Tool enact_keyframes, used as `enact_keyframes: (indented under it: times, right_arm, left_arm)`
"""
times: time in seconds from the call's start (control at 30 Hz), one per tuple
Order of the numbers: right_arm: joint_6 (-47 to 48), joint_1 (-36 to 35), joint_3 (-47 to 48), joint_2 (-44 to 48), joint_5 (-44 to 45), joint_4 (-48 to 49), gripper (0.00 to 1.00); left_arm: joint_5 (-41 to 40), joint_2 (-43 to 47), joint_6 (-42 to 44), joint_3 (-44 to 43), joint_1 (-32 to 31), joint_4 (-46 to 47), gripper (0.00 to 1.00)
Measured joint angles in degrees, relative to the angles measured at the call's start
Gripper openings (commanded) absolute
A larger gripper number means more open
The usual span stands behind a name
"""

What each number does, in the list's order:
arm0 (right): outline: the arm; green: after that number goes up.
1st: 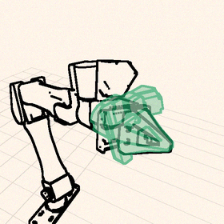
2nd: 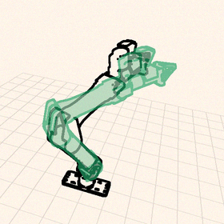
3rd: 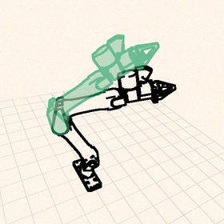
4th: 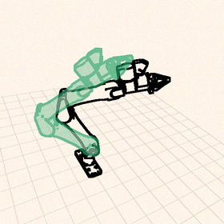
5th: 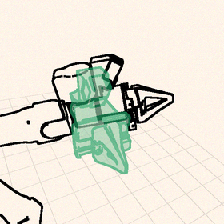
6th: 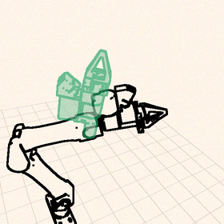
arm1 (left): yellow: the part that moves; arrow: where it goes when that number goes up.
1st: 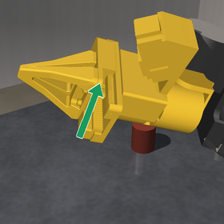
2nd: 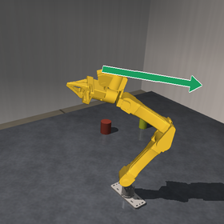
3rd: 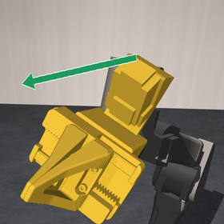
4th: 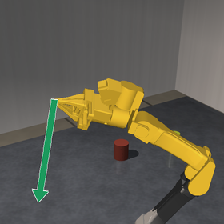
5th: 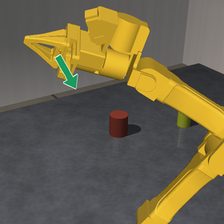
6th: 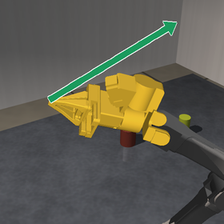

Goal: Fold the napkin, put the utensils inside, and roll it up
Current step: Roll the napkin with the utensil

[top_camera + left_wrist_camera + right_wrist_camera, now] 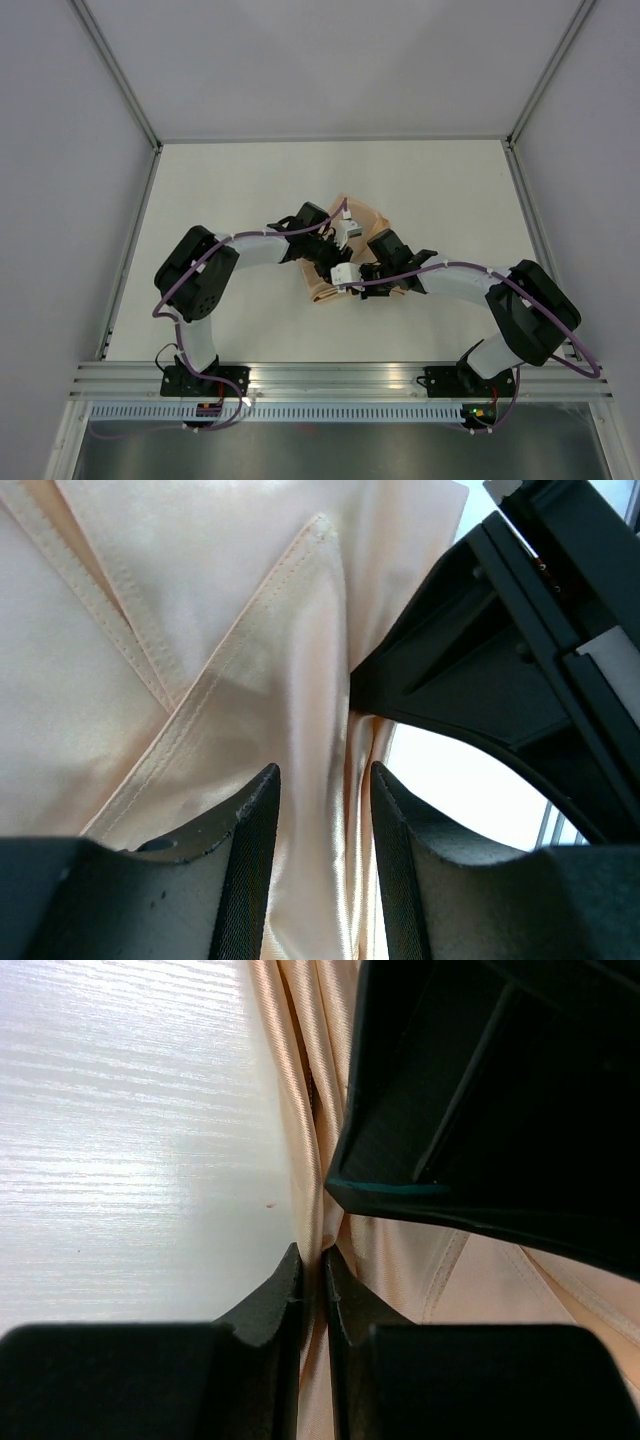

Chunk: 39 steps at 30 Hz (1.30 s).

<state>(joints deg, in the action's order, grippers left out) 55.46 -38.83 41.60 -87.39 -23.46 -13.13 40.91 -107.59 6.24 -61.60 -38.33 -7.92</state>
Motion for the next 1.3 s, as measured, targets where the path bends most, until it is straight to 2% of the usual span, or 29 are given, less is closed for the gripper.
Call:
enact_keyframes:
  times: [0.23, 0.47, 0.67, 0.9, 1.13, 1.3]
  right_arm:
    - [-0.28, 0.04, -0.09, 0.00, 0.07, 0.31, 0.00]
    - [-0.39, 0.04, -0.11, -0.02, 0.13, 0.35, 0.01]
    - [0.00, 0.42, 1.44, -1.22, -0.61, -1.60, 0.00]
    - [1.88, 2.93, 10.67, -8.00, -5.09, -11.87, 0.00]
    - [5.05, 7.02, 22.47, -17.53, -12.28, -26.27, 0.00]
    - [8.11, 9.22, 30.45, -24.48, -15.80, -37.00, 0.00]
  left_arm:
    - [-5.31, 3.04, -2.16, 2.27, 0.52, 3.45, 0.47]
    - [-10.95, 7.23, -6.14, 4.17, 3.65, 9.25, 0.46]
    - [-24.72, 13.44, -11.23, 9.16, 4.68, 16.31, 0.46]
    - [-39.91, 25.57, -16.13, 21.14, 4.48, 30.12, 0.45]
    - [-53.05, 31.04, -15.17, 31.41, -1.40, 45.88, 0.45]
    - [-59.49, 29.64, -4.87, 31.63, -12.28, 53.57, 0.46]
